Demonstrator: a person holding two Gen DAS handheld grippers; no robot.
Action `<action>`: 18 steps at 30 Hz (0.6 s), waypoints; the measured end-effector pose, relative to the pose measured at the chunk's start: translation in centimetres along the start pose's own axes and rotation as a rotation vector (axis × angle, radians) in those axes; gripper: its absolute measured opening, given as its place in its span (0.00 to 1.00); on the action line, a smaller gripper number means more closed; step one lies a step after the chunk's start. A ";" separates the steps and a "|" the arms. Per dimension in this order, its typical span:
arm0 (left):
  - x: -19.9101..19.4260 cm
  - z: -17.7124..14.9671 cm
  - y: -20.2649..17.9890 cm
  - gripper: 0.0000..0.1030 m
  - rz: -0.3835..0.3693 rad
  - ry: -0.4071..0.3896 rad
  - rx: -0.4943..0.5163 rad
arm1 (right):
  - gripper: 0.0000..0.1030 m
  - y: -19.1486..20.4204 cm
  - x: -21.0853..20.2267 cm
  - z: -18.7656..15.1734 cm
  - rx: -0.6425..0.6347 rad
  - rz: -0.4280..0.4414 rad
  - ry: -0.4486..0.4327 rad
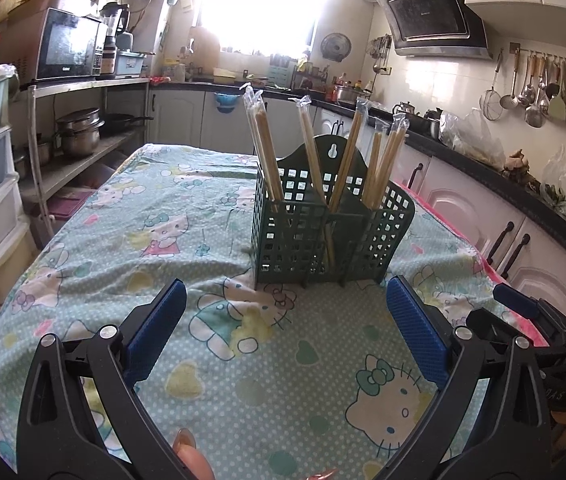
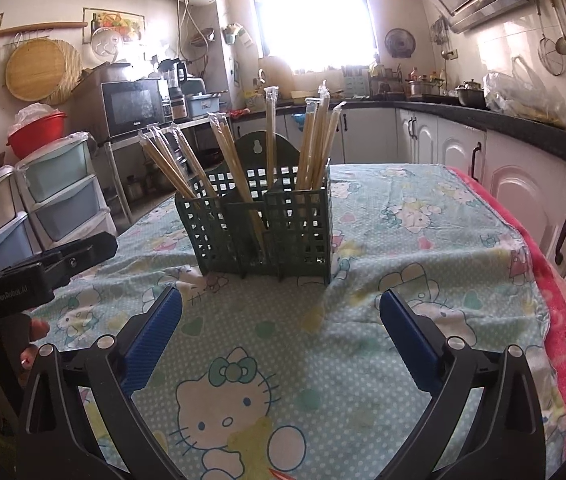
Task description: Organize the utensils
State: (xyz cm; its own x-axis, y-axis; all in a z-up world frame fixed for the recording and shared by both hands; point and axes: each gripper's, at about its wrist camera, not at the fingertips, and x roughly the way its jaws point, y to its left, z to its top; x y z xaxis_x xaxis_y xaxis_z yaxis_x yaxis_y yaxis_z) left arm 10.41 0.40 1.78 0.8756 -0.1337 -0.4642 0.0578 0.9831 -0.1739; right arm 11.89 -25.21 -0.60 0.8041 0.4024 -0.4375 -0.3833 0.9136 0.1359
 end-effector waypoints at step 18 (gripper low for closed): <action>-0.5 -2.6 -1.1 0.90 -0.012 -0.102 0.026 | 0.94 0.4 -2.9 -1.7 -0.018 -0.078 -0.196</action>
State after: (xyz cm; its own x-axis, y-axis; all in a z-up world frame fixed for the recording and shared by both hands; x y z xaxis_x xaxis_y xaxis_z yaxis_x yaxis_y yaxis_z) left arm 8.66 -0.93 -0.09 0.9189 -0.1336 -0.3712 0.0802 0.9845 -0.1558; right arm 8.67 -26.14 -0.76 0.9039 0.3358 -0.2648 -0.3229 0.9419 0.0922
